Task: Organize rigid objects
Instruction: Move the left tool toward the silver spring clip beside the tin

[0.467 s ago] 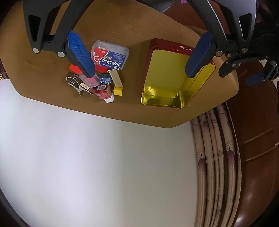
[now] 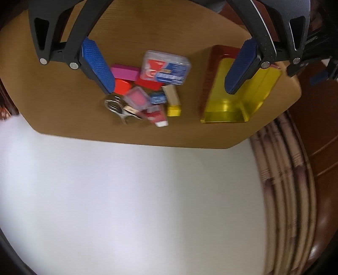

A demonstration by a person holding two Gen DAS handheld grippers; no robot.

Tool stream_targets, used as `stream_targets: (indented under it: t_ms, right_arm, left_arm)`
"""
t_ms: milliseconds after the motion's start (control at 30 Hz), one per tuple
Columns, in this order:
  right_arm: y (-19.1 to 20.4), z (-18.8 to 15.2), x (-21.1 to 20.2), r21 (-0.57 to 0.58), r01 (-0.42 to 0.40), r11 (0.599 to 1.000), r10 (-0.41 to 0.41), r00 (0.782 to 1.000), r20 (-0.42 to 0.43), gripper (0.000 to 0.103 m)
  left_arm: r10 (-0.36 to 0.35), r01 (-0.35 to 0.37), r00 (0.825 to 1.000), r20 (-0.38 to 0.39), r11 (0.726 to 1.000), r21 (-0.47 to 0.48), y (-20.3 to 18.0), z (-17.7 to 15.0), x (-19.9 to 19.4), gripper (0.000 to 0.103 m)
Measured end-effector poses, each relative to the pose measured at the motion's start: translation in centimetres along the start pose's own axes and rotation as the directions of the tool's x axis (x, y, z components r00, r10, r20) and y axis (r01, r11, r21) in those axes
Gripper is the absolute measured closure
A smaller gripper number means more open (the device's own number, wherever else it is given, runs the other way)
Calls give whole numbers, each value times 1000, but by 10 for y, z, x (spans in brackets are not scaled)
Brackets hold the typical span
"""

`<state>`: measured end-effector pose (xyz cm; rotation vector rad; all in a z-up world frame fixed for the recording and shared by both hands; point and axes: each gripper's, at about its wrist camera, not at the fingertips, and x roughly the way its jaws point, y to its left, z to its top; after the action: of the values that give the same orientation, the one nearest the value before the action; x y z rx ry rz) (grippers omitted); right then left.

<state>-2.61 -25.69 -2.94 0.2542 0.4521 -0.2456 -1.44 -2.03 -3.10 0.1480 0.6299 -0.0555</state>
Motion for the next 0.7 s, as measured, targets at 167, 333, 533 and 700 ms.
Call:
stream_targets:
  t_ms: [167, 333, 533, 700]
  right_arm:
    - [-47, -7, 8, 27, 99, 995, -98, 995, -25, 0]
    - [-117, -22, 28, 87, 218, 972, -209, 973, -103, 0]
    - [-188, -38, 48, 132, 330, 935, -306, 936, -172, 0]
    - [-210, -49, 62, 87, 357, 930, -331, 916, -226, 0]
  left_arm:
    - [-13, 14, 1000, -14, 998, 59, -9, 3, -1, 18]
    - [-50, 54, 998, -49, 994, 97, -17, 5, 2, 18]
    - [-103, 117, 990, -99, 983, 145, -37, 0, 1, 18]
    - [-157, 190, 971, -179, 965, 183, -71, 1, 7, 18]
